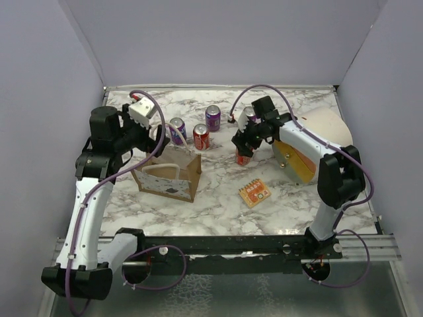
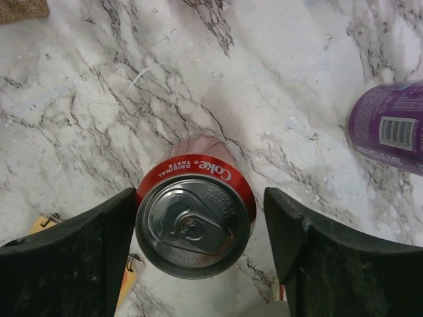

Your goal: Place the beverage into the canvas bag

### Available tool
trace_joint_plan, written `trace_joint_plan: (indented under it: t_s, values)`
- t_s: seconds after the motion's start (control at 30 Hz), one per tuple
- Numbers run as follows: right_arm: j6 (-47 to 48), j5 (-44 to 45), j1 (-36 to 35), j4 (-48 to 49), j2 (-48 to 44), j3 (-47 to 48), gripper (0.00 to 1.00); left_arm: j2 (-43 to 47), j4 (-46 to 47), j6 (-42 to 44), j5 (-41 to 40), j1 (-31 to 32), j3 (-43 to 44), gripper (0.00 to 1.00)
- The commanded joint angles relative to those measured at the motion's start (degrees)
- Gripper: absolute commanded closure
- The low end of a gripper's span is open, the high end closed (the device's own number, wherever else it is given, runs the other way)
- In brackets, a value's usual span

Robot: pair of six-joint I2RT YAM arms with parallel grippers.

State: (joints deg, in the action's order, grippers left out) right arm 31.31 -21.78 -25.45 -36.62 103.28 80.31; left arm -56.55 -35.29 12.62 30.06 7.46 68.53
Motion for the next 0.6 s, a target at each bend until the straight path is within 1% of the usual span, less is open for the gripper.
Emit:
trace_joint_plan:
  t_s: [0.0,0.13,0.17,0.27,0.37,0.57]
  values:
    - [-1.18,-3.34,-0.39,1.05,-1.97,-1.73,0.31,0.97,2.46,-3.72,-12.14,-5.75,-2.36,0.04]
    - [-3.06,-5.43,-0.38,2.32,-4.47,-2.15,0.51,-0.23,0.04,-3.62,-16.31,-8.72,-3.57,0.04]
    - [-3.30,-5.98,-0.37,2.12,-5.10,-1.83,0.58,-1.43,-1.66,-2.99,-16.69,-8.77,-3.30,0.04]
    - [-4.00,-7.13,-0.39,2.20,-7.53,-1.01,0.69,-5.50,-7.94,-1.00,-17.77,-8.78,-1.42,0.04]
    - [-4.66,-8.71,-0.39,2.23,-10.05,-0.16,0.73,-8.65,-11.88,0.35,-19.07,-8.79,-0.77,0.05]
    - [-4.77,-10.99,-0.89,0.74,-13.03,1.84,0.74,-12.47,-14.76,1.10,-18.00,-8.78,-0.92,0.06]
